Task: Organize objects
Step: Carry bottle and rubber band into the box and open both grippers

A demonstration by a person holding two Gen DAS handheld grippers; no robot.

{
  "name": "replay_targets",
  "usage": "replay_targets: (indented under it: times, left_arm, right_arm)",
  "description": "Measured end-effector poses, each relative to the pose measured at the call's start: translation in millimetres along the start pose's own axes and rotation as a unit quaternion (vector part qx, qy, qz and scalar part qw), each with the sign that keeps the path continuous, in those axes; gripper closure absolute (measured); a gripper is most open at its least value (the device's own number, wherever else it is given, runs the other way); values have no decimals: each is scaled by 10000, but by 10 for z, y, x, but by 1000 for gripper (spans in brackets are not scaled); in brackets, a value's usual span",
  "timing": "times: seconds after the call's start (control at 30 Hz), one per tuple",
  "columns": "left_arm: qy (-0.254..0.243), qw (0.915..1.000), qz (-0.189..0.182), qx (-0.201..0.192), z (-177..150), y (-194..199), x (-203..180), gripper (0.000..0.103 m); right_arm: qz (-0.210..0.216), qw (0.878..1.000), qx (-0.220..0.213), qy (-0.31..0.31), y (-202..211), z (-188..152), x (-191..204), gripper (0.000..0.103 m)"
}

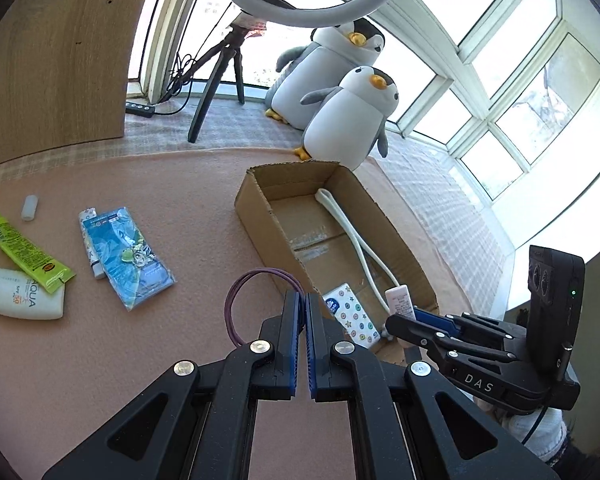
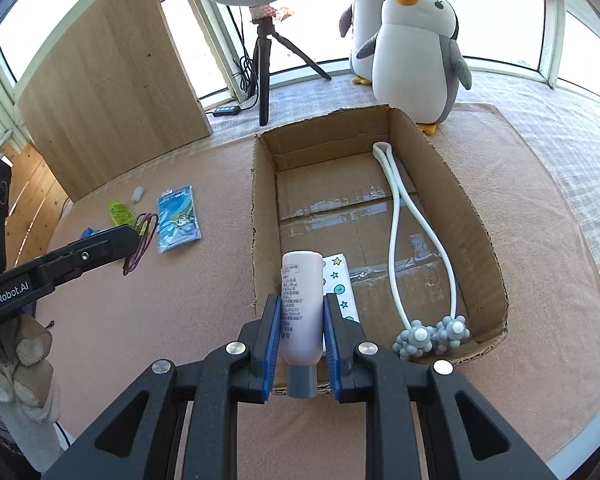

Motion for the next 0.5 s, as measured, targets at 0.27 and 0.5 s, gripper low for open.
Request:
replay_targets:
  times: [0.27,0.5]
  left_arm:
    - [-301,9994,92,110,297,-499,-365,100]
    - [-409,9987,142,259,354,-735,-468,99]
  right_arm:
    - [-54,10000,36,-71,-108,144,-251,84]
    - [-93,9999,128,-20,-209,160,-326,84]
Point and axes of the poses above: each gripper's, at about its wrist camera, not at the fingertips, and y roughly against the way its jaws point, x to its left, z to its top, the point moved 6 cm from there along -y, roughly the way its jaws point, and after that the axes turned 2 degrees about -y, right-handed, at the moved point
